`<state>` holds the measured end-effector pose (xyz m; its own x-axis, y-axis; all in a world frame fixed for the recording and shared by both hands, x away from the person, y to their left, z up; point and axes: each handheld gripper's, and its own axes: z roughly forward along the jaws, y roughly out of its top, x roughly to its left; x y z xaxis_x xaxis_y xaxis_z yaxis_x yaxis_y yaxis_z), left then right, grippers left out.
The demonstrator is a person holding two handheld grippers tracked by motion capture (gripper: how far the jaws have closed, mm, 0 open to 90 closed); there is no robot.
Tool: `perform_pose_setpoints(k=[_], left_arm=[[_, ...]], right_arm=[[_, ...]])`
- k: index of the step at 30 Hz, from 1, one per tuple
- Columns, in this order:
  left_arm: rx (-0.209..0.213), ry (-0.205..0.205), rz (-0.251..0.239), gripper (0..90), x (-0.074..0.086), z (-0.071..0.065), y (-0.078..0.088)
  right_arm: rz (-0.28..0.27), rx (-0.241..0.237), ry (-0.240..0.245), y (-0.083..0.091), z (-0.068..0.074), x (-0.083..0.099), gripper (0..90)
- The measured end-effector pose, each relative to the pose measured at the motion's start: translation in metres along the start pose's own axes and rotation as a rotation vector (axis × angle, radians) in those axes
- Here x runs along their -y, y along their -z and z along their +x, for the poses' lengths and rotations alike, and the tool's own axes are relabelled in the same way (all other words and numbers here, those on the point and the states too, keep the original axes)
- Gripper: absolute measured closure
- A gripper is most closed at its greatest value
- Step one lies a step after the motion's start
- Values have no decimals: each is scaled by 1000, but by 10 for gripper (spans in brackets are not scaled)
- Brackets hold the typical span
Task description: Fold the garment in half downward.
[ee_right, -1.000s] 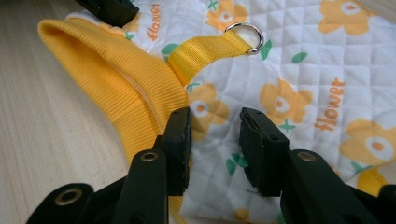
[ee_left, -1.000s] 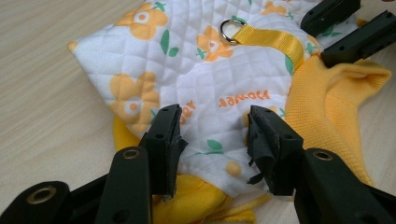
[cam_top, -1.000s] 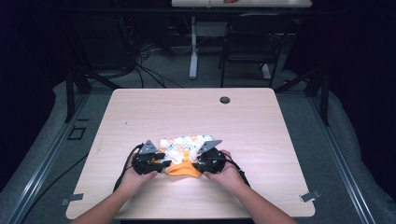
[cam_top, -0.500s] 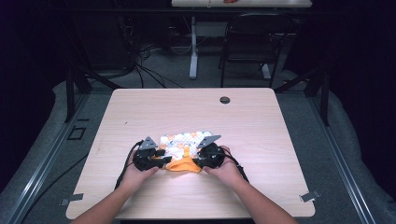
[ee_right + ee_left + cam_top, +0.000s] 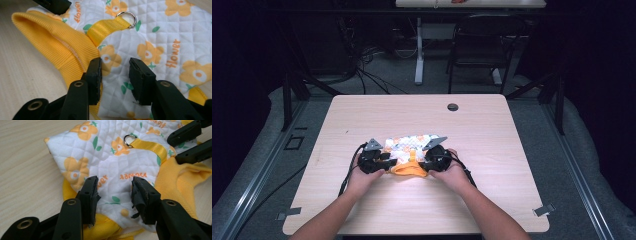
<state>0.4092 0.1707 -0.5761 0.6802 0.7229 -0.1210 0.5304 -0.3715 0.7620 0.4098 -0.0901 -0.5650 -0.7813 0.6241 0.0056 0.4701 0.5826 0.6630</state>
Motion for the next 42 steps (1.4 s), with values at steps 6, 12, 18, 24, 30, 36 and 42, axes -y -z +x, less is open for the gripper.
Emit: perform_pose_setpoints(k=[6,12,18,24,30,36,42], left_arm=[[-16,10,0,562,-6,6,-6],[-27,8,13,561,-12,8,-9],[-27,23,17,562,-14,10,-11],[-39,32,10,562,-15,11,-13],[-56,36,9,553,-17,7,-8],[-51,42,12,513,-22,4,7],[-31,57,-11,496,-22,3,27]], right_arm=[[-7,1,-19,-5,-11,-5,606],[-10,10,-34,-8,-15,-9,601],[-18,10,-52,-8,-17,-9,597],[-17,15,-73,-9,-20,-11,591],[-18,8,-80,-3,-20,-15,577],[-55,18,-75,17,-17,-15,567],[-72,40,-67,37,-9,-12,547]])
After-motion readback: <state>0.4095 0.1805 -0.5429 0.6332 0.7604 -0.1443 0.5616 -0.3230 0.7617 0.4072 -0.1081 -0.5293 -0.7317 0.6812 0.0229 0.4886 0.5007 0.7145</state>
